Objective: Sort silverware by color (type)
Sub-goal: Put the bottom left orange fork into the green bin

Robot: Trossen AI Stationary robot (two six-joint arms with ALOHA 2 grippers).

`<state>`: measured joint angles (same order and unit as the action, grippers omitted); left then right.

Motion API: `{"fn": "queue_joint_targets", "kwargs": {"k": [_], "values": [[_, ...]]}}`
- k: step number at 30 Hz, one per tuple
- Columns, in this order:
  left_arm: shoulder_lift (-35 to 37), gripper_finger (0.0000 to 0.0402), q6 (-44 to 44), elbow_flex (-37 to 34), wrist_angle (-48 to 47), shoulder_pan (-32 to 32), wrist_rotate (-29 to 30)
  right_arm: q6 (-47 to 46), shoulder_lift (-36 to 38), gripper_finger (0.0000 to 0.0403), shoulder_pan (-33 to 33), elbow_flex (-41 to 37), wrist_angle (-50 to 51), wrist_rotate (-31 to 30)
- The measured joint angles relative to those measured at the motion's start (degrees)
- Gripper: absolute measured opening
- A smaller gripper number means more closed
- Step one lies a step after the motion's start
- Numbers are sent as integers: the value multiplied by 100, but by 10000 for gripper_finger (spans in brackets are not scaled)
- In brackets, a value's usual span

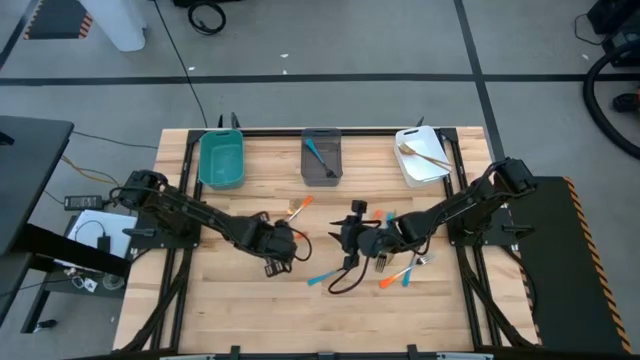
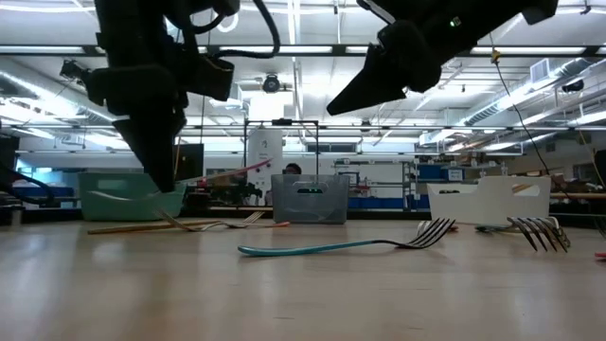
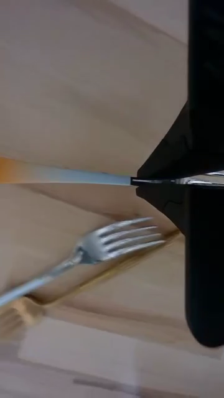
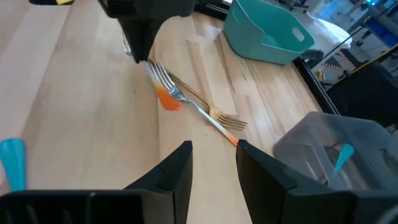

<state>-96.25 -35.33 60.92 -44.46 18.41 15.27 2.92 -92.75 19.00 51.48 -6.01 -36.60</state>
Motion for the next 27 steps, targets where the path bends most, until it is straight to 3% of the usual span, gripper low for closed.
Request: {"fn": "queue_joint_targets", "kwargs": {"k": [19, 27], "values": [[0, 14, 1116, -17, 655, -306, 275, 405, 0, 130, -11, 716, 1514, -146], [24, 14, 2086, -17, 1033, -684, 147, 1016, 0, 130, -10, 941, 2241, 7]]}}
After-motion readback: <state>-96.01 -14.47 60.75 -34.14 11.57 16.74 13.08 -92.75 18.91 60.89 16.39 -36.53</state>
